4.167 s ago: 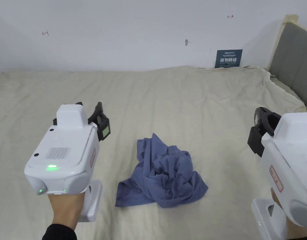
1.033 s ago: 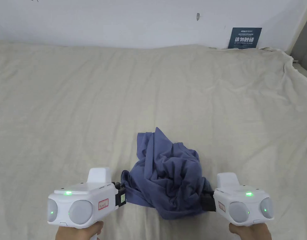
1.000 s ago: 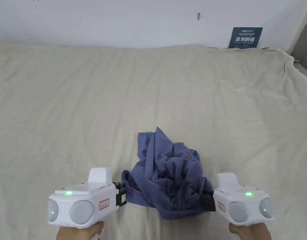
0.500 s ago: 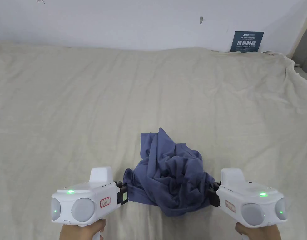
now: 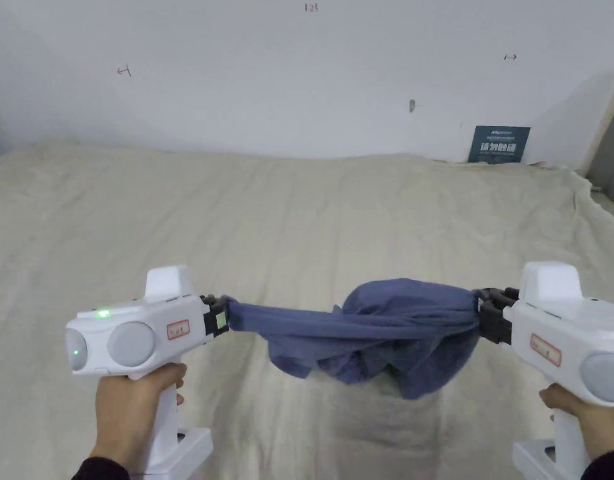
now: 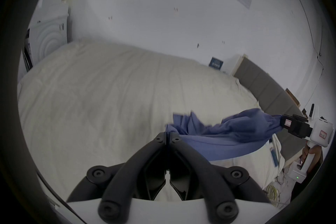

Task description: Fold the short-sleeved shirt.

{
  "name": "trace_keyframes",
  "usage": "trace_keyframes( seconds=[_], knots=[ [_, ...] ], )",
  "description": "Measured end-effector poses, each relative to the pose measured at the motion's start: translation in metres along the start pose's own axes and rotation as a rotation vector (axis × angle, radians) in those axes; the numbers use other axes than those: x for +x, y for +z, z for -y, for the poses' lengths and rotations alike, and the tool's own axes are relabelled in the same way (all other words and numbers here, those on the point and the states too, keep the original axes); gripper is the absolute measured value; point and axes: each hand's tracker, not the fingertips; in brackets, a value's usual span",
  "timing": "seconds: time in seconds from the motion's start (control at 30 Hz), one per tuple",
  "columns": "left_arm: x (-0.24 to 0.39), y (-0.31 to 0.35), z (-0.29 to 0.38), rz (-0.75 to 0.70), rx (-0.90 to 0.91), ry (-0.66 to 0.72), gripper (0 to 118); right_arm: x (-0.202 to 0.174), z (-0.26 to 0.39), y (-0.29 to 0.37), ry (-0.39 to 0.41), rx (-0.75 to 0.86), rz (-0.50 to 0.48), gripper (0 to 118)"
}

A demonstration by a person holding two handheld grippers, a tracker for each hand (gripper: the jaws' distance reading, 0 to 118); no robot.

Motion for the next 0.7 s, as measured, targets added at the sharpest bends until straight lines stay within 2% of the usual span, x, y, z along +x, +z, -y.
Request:
trace_keyframes(
  seconds=[0.13,0.57,0.7],
  knots=[
    [0.009,0.014,-0.062,0.032,0.096,0.009,0,-0.007,-0.054,0.007,0.015,0.081,-0.006,5],
    [0.079,0.015,-0.240,-0.101,0.303,-0.255,0,-0.026,-0.213,0.008,0.116,0.292,0.098,5],
    [0.099,0.014,-0.280,-0.135,0.353,-0.313,0,-0.030,-0.252,-0.003,0.179,0.340,0.151,5]
  ],
)
